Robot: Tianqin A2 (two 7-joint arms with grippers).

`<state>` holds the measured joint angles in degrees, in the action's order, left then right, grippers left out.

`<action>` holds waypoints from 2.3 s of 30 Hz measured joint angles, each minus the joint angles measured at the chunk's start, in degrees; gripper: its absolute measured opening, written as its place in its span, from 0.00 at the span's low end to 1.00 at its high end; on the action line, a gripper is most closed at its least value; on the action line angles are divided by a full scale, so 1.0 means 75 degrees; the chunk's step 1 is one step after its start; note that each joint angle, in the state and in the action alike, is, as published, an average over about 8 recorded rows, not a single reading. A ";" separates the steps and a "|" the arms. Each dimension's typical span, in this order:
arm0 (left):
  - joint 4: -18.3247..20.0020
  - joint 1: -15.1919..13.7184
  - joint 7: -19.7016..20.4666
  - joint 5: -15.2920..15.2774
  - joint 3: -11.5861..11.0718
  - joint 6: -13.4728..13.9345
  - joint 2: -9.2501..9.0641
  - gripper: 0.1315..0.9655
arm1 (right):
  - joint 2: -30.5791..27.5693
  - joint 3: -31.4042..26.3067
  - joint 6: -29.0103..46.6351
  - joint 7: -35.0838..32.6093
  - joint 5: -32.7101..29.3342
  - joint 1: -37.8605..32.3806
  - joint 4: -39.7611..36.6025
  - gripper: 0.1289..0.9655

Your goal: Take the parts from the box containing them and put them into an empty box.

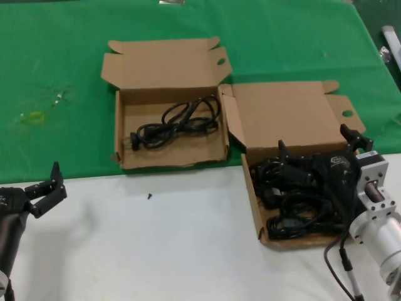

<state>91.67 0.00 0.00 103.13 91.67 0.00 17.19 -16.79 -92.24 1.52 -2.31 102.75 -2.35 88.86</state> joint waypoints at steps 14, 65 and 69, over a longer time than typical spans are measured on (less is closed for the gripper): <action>0.0000 0.0000 0.0000 0.0000 0.0000 0.0000 0.0000 1.00 | 0.0000 0.0000 0.0000 0.0000 0.0000 0.0000 0.0000 1.00; 0.0000 0.0000 0.0000 0.0000 0.0000 0.0000 0.0000 1.00 | 0.0000 0.0000 0.0000 0.0000 0.0000 0.0000 0.0000 1.00; 0.0000 0.0000 0.0000 0.0000 0.0000 0.0000 0.0000 1.00 | 0.0000 0.0000 0.0000 0.0000 0.0000 0.0000 0.0000 1.00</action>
<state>91.67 0.00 0.00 103.13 91.67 0.00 17.19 -16.79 -92.24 1.52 -2.31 102.75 -2.35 88.86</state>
